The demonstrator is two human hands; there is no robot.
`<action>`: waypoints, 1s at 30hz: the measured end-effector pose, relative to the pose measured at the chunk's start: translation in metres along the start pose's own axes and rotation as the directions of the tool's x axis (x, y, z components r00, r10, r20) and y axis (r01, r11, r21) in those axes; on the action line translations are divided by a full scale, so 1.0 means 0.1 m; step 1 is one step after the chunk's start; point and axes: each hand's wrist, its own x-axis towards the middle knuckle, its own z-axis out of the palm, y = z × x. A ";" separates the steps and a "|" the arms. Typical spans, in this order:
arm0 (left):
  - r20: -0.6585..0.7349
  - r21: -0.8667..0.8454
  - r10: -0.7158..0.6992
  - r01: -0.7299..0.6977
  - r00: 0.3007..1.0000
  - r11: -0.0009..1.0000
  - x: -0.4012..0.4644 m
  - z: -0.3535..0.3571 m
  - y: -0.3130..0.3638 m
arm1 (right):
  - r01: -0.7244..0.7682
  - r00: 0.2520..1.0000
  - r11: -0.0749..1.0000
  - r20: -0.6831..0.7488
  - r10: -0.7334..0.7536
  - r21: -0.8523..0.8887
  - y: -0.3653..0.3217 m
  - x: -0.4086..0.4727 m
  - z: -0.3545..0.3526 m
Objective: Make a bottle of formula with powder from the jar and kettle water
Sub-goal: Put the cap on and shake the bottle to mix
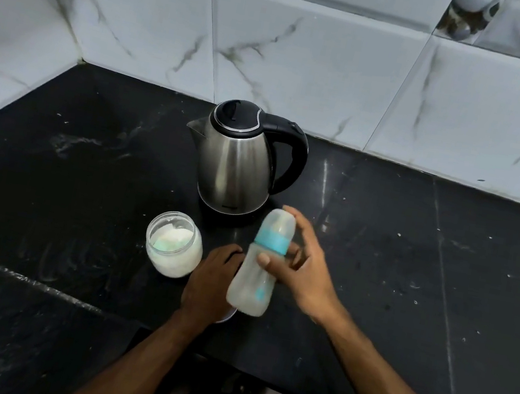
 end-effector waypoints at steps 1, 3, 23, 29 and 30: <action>-0.007 -0.002 -0.024 0.024 1.000 1.000 0.00 -0.01 0.01 | 0.023 0.999 0.999 -0.038 -0.022 0.025 -0.03 0.02 0.00; -0.036 0.036 -0.080 0.081 0.996 0.996 0.02 0.01 -0.02 | 0.092 0.966 0.981 -0.253 -0.047 0.170 -0.14 0.13 -0.04; -0.033 -0.146 -0.079 0.073 0.996 0.987 -0.01 -0.06 0.06 | 0.056 0.998 0.998 0.000 -0.056 0.027 -0.04 0.12 0.01; -0.050 0.038 -0.045 0.047 0.998 0.998 0.02 0.04 -0.03 | 0.117 0.960 0.967 -0.275 -0.052 0.224 -0.11 0.24 -0.06; -0.034 -0.018 -0.067 0.067 0.997 0.998 0.00 0.02 -0.03 | 0.059 0.985 0.986 -0.168 -0.033 0.154 -0.06 0.17 -0.02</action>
